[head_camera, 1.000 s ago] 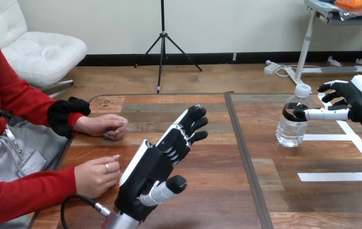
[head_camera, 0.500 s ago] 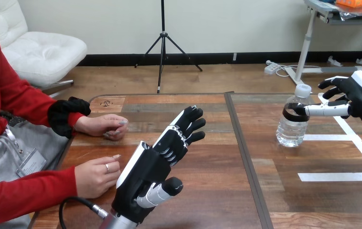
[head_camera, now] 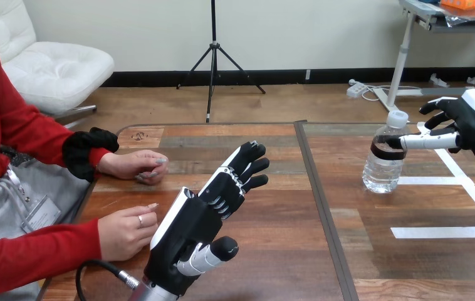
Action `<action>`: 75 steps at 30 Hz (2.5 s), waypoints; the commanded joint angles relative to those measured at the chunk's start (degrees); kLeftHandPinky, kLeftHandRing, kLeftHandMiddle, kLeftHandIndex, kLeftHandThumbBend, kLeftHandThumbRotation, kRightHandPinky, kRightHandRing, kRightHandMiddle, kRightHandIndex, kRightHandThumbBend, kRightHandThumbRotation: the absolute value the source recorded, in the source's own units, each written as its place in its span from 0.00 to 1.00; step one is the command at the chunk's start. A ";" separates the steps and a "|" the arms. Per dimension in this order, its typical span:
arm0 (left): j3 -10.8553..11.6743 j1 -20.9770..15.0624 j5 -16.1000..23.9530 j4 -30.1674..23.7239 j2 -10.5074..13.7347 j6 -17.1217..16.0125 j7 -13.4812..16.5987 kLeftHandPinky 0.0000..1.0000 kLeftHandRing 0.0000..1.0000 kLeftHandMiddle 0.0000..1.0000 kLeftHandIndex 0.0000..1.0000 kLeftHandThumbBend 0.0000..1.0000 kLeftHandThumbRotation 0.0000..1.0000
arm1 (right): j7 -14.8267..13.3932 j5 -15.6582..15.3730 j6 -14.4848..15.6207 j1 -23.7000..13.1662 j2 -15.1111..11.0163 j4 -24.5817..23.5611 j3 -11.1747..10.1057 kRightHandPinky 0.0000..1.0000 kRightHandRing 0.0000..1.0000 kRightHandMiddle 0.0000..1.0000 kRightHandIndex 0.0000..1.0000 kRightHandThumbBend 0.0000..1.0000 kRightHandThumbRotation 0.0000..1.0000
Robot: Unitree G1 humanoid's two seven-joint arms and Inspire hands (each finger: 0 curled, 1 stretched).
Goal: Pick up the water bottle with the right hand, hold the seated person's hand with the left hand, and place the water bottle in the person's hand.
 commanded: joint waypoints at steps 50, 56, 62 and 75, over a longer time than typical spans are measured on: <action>-0.11 1.17 -0.99 -2.87 -1.52 -0.15 0.79 0.86 0.92 0.94 0.93 1.00 0.75 | -3.72 1.80 -2.59 -7.84 7.00 0.48 -0.17 0.66 0.76 0.81 0.82 1.00 0.46; -0.16 1.22 -1.20 -3.02 -1.64 -0.20 0.58 0.86 0.92 0.94 0.93 1.00 0.75 | -3.71 1.25 -3.57 -7.64 7.01 0.48 0.34 0.66 0.77 0.82 0.82 1.00 0.43; -0.27 1.46 -1.14 -3.41 -1.71 -0.84 0.83 0.86 0.92 0.94 0.92 1.00 0.75 | -3.68 1.29 -3.46 -7.48 7.20 0.85 0.32 0.65 0.76 0.80 0.81 1.00 0.43; -0.25 2.04 -2.16 -4.03 -1.81 -1.90 0.72 0.84 0.91 0.94 0.92 1.00 0.79 | -4.34 0.82 -3.52 -7.07 7.72 1.26 0.81 0.64 0.75 0.79 0.80 1.00 0.38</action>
